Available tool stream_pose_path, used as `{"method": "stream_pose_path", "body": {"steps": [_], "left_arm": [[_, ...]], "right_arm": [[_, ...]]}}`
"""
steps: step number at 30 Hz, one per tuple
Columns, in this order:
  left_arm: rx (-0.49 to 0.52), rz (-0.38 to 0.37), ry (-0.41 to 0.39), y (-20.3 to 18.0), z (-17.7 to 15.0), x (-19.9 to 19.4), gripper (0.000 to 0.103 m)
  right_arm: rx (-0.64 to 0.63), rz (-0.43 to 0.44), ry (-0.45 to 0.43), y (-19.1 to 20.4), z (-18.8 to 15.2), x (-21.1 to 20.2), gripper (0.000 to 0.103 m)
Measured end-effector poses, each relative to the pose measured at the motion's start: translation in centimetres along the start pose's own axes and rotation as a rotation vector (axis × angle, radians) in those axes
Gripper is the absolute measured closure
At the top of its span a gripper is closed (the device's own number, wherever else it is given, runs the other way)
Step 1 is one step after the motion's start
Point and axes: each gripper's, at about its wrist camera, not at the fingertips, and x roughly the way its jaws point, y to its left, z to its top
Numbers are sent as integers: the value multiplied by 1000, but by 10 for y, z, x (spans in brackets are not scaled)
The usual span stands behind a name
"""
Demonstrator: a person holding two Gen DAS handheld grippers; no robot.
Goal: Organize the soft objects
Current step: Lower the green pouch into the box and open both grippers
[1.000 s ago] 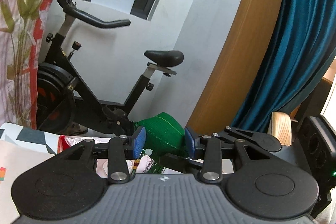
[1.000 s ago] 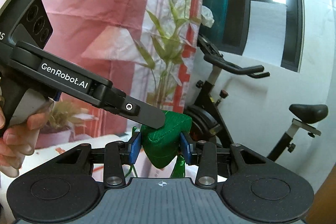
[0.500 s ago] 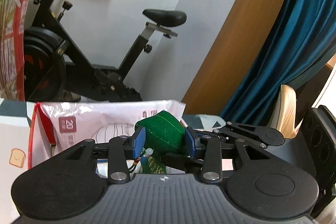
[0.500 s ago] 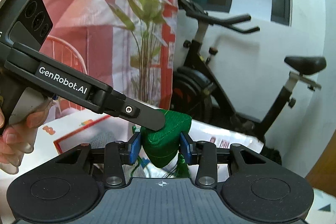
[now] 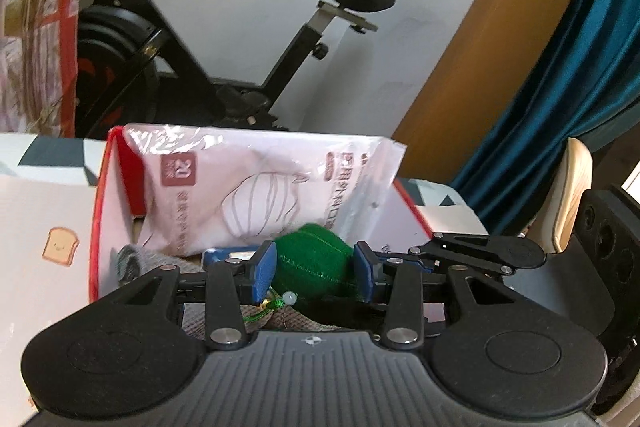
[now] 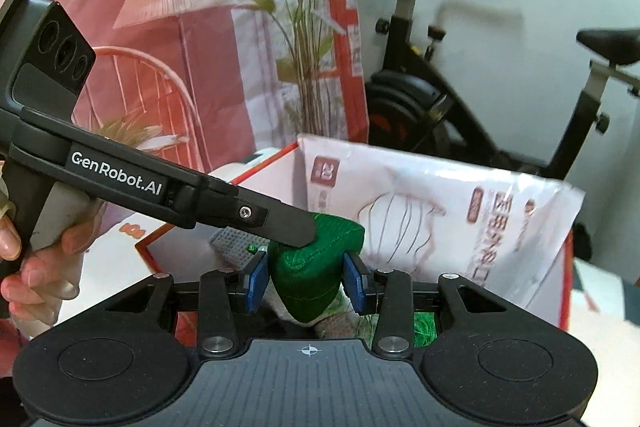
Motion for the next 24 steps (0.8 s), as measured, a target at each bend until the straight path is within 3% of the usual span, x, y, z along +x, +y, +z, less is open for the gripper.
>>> {"method": "stream_pose_path", "body": {"steps": [10, 20, 24], "left_arm": [[-29, 56, 32, 10, -7, 4, 59], [25, 137, -41, 3, -11, -20, 59], [56, 183, -71, -3, -19, -31, 58]], "right_arm": [[111, 20, 42, -11, -6, 1, 65], [108, -91, -6, -15, -11, -21, 64], [73, -136, -16, -8, -17, -32, 52]]}}
